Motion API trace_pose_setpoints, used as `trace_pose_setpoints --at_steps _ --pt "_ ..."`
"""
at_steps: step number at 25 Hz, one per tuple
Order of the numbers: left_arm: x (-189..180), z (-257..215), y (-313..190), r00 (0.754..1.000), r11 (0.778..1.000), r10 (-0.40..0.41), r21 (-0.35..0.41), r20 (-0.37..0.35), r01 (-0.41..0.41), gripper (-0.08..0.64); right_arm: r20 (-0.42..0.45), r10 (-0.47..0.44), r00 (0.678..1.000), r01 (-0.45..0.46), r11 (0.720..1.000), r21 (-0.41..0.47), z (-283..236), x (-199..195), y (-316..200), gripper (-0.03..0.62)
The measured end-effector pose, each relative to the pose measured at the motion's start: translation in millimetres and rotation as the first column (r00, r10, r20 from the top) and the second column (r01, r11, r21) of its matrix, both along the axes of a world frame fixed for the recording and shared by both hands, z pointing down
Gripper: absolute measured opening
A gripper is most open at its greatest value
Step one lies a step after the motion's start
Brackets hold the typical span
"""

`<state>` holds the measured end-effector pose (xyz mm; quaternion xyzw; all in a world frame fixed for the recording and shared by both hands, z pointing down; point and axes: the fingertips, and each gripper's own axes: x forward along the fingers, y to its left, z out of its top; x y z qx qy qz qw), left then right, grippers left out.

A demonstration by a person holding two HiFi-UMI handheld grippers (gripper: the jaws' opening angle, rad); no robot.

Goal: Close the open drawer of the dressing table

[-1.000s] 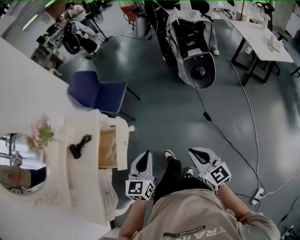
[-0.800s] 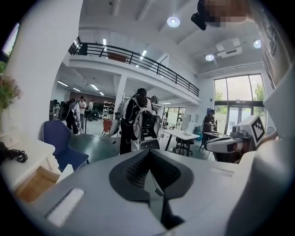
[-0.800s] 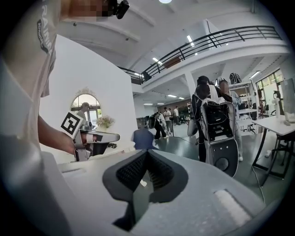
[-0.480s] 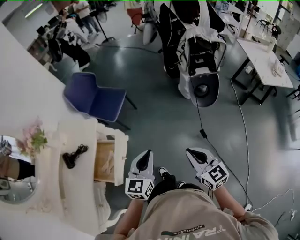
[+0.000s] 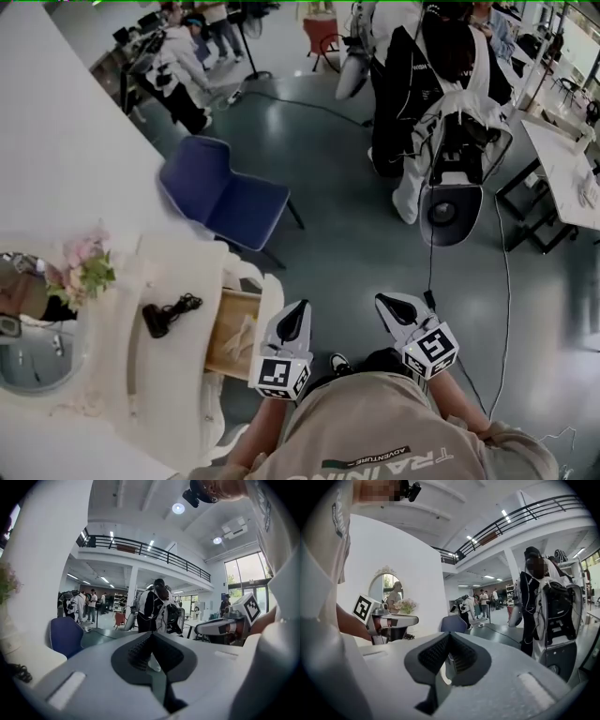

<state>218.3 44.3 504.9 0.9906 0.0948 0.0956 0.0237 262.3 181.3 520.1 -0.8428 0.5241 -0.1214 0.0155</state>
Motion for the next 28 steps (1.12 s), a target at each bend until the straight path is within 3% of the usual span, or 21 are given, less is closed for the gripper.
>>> trace_pose_setpoints --at_steps 8,11,16,19,22,26,28 --pt "22 -5 -58 0.984 0.984 -0.178 -0.006 0.019 0.178 0.017 -0.05 -0.208 0.977 0.205 0.977 -0.056 1 36 -74 0.003" --pt "29 -2 -79 0.96 0.96 -0.279 -0.013 0.042 0.279 0.017 -0.059 -0.318 0.946 0.314 0.947 -0.071 2 55 -107 0.002" --pt "36 -5 -103 0.901 0.902 -0.431 -0.018 0.056 0.432 0.017 -0.1 -0.47 0.877 0.463 0.883 -0.08 -11 88 -152 0.003" --pt "31 -4 -116 0.852 0.853 -0.521 -0.016 0.062 0.522 0.017 -0.111 -0.534 0.838 0.528 0.845 -0.079 -13 98 -178 0.003" --pt "15 1 -125 0.785 0.786 -0.615 -0.02 0.072 0.617 0.017 -0.093 -0.608 0.789 0.603 0.794 -0.075 -9 95 -198 0.003" --pt "-11 9 -141 0.679 0.68 -0.729 -0.024 0.089 0.733 0.017 -0.087 -0.711 0.697 0.706 0.703 -0.086 -2 78 -226 0.003" --pt "-28 11 -142 0.609 0.609 -0.787 -0.027 0.1 0.792 0.017 -0.072 -0.765 0.64 0.76 0.644 -0.092 3 66 -236 0.003"
